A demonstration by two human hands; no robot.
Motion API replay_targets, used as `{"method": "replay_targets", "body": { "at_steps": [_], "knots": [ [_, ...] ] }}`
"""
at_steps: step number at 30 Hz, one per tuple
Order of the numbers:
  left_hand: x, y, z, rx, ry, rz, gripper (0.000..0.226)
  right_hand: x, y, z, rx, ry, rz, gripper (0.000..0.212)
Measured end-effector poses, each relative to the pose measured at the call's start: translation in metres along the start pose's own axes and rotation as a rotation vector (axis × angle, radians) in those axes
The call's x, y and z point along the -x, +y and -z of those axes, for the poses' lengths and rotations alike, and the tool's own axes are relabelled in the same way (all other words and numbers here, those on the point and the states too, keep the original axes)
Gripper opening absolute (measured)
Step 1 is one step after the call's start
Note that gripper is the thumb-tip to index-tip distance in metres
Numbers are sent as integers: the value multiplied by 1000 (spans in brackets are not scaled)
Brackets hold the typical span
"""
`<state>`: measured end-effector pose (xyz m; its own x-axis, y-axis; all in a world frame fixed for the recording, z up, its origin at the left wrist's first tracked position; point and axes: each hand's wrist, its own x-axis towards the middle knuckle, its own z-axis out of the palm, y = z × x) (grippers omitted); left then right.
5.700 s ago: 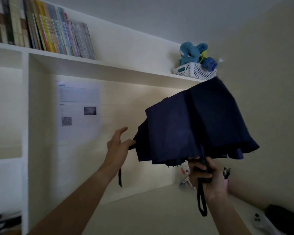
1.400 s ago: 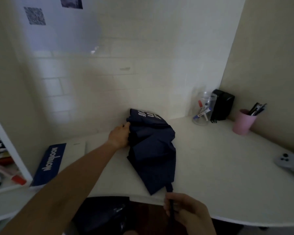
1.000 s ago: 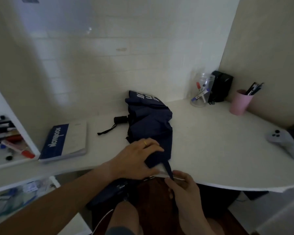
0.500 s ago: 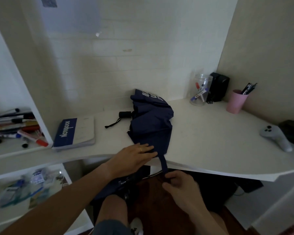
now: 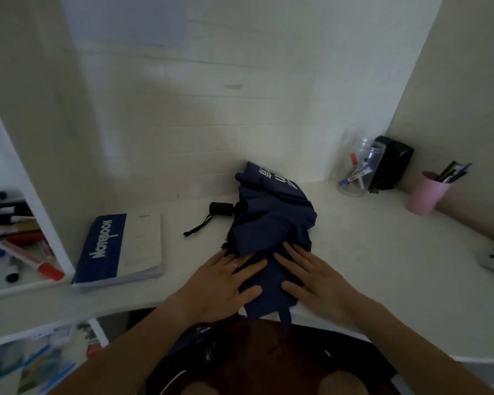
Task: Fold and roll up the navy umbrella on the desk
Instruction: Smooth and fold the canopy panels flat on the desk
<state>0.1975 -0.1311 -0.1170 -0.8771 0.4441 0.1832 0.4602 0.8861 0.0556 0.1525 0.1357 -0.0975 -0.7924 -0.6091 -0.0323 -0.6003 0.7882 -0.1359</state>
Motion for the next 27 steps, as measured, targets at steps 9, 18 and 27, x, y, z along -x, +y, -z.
{"method": "replay_targets", "body": {
  "at_steps": [9, 18, 27],
  "knots": [
    [13, -4, 19, 193, 334, 256, 62, 11, -1, 25, -479, 459, -155, 43],
    [-57, 9, 52, 961, 471, 733, 32, -62, 48, 75, -947, 428, -538, 32],
    [-49, 13, 52, 1179, 674, 765, 5, -87, 78, 89, -771, 510, -375, 22]
  ]
}}
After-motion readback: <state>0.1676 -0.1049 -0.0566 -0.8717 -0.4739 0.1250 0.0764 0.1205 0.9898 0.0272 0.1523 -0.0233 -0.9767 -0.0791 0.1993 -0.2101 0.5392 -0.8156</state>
